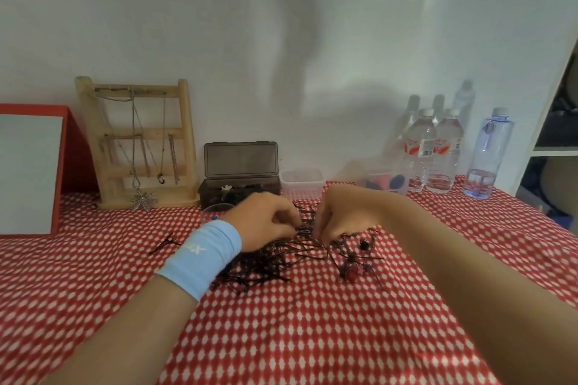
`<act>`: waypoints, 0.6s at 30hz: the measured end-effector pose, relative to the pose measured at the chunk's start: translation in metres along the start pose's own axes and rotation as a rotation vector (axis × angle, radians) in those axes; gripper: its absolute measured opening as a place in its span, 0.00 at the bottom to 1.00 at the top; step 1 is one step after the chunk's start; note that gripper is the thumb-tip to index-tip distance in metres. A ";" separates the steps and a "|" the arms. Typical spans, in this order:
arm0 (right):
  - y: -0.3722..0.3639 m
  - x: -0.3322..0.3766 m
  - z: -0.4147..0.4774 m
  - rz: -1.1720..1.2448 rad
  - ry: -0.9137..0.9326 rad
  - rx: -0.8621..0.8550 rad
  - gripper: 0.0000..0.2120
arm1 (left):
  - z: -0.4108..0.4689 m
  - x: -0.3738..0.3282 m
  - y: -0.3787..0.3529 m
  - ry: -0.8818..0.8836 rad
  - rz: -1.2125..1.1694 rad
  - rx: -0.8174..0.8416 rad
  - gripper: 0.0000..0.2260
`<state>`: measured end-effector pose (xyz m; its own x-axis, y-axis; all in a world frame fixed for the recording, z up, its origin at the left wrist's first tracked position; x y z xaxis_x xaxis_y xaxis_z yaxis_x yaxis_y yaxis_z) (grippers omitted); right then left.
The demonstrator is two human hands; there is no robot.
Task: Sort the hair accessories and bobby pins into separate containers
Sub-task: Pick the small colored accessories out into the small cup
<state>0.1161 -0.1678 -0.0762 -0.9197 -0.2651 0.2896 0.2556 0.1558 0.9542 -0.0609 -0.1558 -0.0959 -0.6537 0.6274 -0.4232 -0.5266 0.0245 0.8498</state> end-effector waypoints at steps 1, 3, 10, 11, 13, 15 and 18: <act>0.003 0.007 0.005 0.044 0.004 -0.056 0.07 | 0.000 0.010 0.011 0.033 0.004 -0.073 0.06; 0.007 0.025 0.017 0.118 0.028 -0.190 0.06 | -0.003 0.034 0.031 0.112 0.013 -0.219 0.06; -0.011 0.092 0.083 0.216 0.201 -0.397 0.09 | -0.016 0.101 0.058 0.265 -0.059 -0.417 0.07; -0.014 0.099 0.092 0.208 0.200 -0.400 0.08 | -0.016 0.105 0.057 0.276 -0.070 -0.418 0.07; -0.021 0.107 0.106 0.203 0.184 -0.396 0.08 | -0.017 0.113 0.053 0.305 -0.082 -0.398 0.07; -0.026 0.109 0.116 0.208 0.167 -0.381 0.09 | -0.018 0.118 0.049 0.330 -0.116 -0.367 0.09; -0.032 0.105 0.121 0.232 0.163 -0.344 0.13 | -0.022 0.123 0.046 0.340 -0.187 -0.313 0.13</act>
<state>-0.0244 -0.0852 -0.0851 -0.7744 -0.4110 0.4810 0.5595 -0.0897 0.8240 -0.1773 -0.0941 -0.1158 -0.6456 0.3443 -0.6817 -0.7552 -0.1551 0.6369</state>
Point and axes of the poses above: each hand's wrist, its own z-axis towards the middle knuckle, its own y-axis out of the back of the hand, x = y × z, the point moved 3 cm from there along z, towards the middle knuckle, and after that the axes turned 5 degrees about -x, right-handed, at the moved point
